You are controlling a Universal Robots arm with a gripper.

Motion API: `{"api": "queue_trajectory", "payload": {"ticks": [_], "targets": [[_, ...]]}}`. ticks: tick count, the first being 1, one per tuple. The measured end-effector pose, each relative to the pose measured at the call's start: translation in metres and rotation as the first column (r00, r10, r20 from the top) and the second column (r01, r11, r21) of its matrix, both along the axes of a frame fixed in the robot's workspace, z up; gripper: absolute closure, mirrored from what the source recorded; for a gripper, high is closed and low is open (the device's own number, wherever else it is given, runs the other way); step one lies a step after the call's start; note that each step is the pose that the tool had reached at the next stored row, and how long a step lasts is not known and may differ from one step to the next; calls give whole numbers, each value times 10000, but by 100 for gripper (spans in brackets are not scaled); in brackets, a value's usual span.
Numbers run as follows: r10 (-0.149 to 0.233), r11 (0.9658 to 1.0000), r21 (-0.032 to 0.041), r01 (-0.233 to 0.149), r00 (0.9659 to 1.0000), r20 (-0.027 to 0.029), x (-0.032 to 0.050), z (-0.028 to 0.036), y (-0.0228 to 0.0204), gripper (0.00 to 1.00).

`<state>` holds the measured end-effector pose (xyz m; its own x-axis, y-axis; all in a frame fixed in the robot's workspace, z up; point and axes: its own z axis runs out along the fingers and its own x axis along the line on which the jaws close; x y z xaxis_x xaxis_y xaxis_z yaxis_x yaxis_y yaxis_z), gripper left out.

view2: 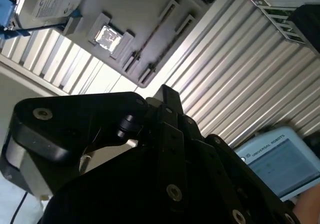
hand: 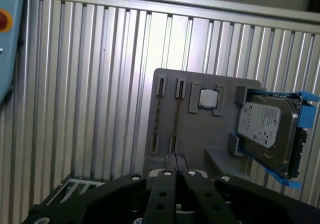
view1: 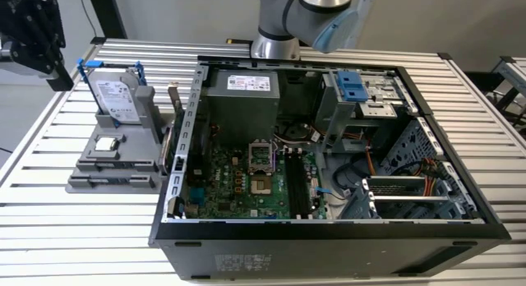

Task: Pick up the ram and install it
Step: 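Pick up the ram and move it above insertion slot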

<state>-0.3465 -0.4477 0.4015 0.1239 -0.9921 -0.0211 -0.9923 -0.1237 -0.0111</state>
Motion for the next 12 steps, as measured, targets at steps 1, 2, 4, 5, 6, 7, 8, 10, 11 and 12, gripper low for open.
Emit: {"api": "queue_trajectory", "payload": {"ticks": [1, 2, 4, 5, 6, 7, 8, 10, 11, 12], "targets": [[122, 9999, 0, -122, 9999, -9, 0, 0, 0, 100], [228, 9997, 1, -228, 9997, -20, 0, -1, 0, 100], [393, 9992, 0, -393, 9992, -32, 0, 0, 0, 100], [402, 9992, 0, -402, 9992, -32, 0, 0, 0, 100], [402, 9992, 0, -402, 9992, -34, 0, 1, 0, 100], [403, 9992, 0, -403, 9992, -33, 0, 0, 0, 100], [404, 9992, 0, -404, 9992, -32, 0, 0, 0, 100], [405, 9992, 0, -405, 9992, -33, 0, 0, 0, 100], [405, 9992, 0, -405, 9992, -33, 0, 0, 0, 100], [406, 9992, 0, -406, 9992, -33, 0, 0, 0, 100]]}}
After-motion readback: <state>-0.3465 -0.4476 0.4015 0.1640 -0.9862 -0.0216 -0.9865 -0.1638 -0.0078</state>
